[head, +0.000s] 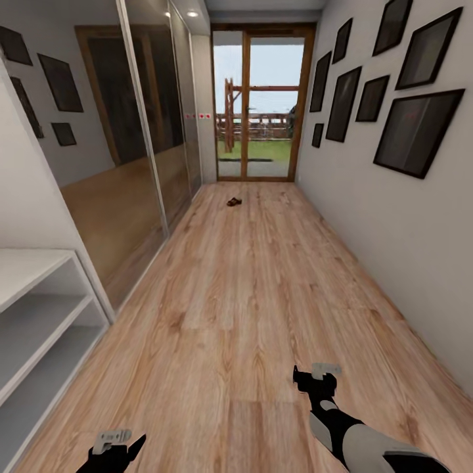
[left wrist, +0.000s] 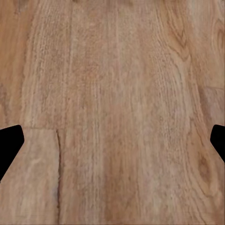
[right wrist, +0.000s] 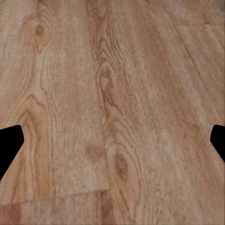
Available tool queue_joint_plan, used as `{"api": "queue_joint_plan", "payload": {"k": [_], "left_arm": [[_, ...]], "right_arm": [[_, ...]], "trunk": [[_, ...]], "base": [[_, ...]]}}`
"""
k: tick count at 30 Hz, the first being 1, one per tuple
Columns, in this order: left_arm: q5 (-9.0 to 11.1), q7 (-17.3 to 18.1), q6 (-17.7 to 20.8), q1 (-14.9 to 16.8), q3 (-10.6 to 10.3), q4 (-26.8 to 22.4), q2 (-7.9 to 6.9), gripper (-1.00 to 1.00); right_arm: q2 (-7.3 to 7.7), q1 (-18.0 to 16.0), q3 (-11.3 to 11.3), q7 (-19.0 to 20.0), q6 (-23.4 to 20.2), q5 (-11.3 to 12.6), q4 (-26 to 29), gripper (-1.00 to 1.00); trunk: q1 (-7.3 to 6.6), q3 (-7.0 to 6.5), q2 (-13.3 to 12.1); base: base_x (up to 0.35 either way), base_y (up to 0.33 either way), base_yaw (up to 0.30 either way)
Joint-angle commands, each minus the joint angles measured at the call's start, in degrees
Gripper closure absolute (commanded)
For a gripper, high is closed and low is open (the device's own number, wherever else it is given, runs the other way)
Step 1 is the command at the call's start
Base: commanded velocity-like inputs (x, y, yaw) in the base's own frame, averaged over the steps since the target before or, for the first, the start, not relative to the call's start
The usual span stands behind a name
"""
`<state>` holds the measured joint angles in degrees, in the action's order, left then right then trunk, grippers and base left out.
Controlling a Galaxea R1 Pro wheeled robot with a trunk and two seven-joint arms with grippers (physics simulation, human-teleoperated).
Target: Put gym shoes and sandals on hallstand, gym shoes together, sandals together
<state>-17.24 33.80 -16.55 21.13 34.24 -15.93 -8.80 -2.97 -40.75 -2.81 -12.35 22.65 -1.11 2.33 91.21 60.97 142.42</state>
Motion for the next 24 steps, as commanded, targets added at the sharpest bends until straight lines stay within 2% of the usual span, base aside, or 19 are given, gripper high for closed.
{"api": "queue_joint_plan", "payload": {"k": [1, 24], "left_arm": [[-0.6, 0.2, -0.3, 0.0, 0.5, 0.0, 0.01, -1.00], [-0.6, 0.2, -0.3, 0.0, 0.5, 0.0, 0.01, -1.00]], "right_arm": [[-0.02, 0.0, -0.3, -0.1, 0.2, -0.1, 0.0, -1.00], [-0.10, 0.0, -0.3, 0.0, 0.2, -0.1, 0.0, -1.00]], "trunk": [[0.02, 0.05, 0.0], [0.02, 0.05, 0.0]], "base": [[0.348, -0.106, 0.000], [0.348, -0.106, 0.000]]}}
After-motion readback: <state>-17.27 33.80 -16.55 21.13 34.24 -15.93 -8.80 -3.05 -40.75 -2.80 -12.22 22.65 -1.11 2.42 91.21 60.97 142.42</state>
